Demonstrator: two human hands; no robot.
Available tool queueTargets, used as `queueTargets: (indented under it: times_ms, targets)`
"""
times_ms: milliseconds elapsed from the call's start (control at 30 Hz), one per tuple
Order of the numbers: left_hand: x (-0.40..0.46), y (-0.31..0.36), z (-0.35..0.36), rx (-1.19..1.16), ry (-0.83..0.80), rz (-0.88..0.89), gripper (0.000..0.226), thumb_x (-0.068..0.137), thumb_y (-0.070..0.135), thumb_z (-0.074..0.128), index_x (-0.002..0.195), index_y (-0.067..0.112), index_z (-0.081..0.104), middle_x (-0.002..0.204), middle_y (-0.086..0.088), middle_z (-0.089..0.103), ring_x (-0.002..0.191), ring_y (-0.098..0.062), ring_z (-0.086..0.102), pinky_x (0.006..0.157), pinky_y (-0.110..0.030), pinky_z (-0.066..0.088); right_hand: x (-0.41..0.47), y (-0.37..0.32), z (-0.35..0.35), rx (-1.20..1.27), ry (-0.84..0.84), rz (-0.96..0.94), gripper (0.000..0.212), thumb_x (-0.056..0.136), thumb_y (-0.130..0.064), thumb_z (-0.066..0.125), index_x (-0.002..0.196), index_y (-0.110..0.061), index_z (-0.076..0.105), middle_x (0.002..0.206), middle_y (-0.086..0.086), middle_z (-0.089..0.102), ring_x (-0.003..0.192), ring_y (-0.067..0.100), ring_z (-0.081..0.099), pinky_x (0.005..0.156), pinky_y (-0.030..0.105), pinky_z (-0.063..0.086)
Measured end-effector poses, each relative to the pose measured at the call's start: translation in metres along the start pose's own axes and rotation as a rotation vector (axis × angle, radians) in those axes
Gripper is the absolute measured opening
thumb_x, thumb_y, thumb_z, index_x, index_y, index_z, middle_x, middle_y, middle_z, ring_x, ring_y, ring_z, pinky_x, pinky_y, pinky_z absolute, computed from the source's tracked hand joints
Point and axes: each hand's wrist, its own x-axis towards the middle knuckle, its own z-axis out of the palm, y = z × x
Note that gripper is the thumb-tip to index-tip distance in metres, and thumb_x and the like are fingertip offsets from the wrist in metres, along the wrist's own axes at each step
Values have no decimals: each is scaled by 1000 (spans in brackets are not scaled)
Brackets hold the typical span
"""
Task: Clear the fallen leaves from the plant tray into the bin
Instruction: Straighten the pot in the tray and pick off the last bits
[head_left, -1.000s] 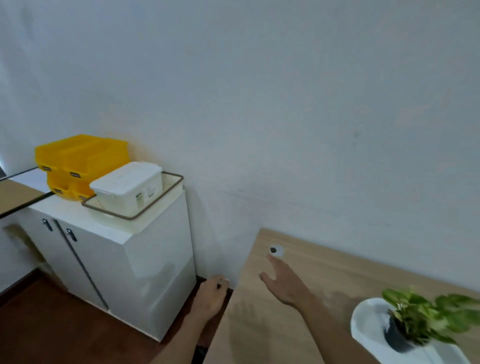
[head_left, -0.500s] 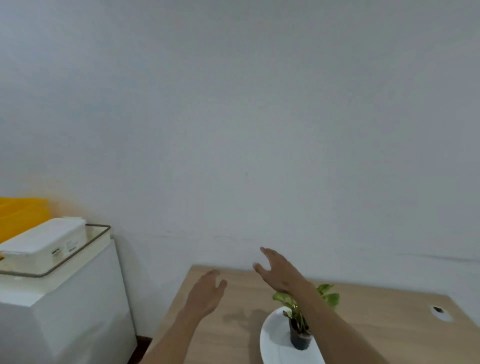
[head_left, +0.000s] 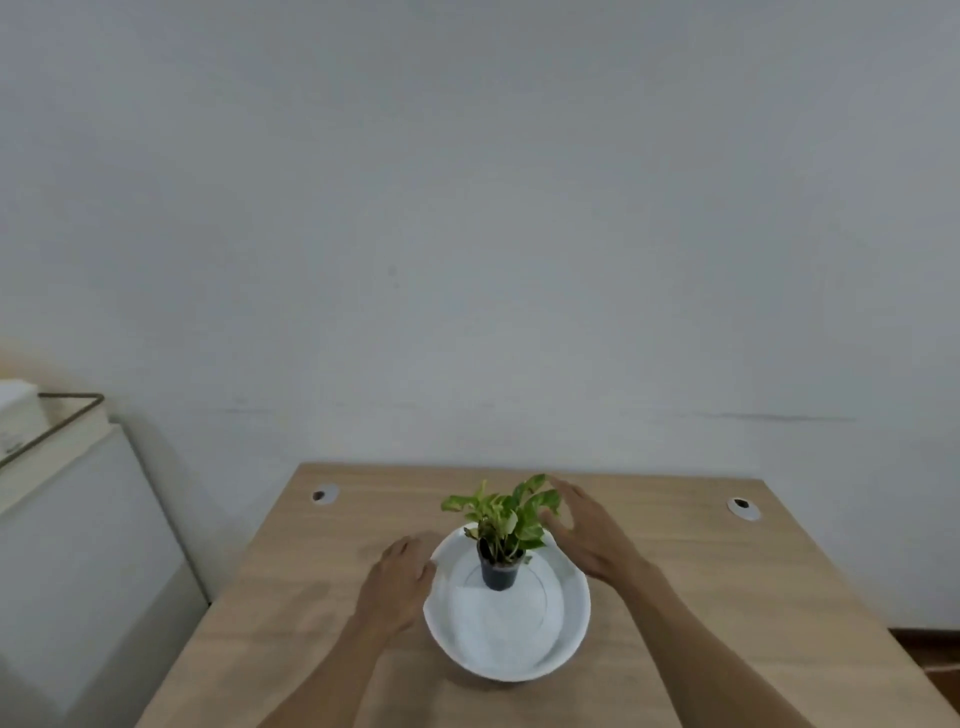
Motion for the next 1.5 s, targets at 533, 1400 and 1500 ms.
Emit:
queueTargets:
  times_ms: [533, 1400, 1500]
  targets:
    - [-44, -82, 117, 76, -104, -121, 60, 98, 35, 32, 149, 3, 25, 157, -12, 27, 148, -24, 16, 119, -31, 14, -79, 152, 124, -48, -89, 239, 53, 102, -35, 37, 149, -11, 29, 155, 6, 32, 144, 23, 28, 116, 35, 25]
    - [29, -46, 141, -591, 244, -426, 23, 94, 15, 53, 114, 20, 64, 86, 5, 66, 82, -13, 63, 76, -37, 55, 40, 149, 162, -144, 53, 50, 42, 95, -21, 54, 135, -10, 52, 133, 7, 59, 128, 24, 48, 105, 39, 41]
    - [30, -47, 141, -571, 256, -436, 26, 92, 12, 56, 117, 16, 64, 81, 8, 64, 78, -14, 62, 74, -34, 53, 56, 142, 171, -117, -40, 90, 44, 96, -19, 50, 139, -11, 48, 138, 6, 54, 131, 24, 45, 102, 39, 43]
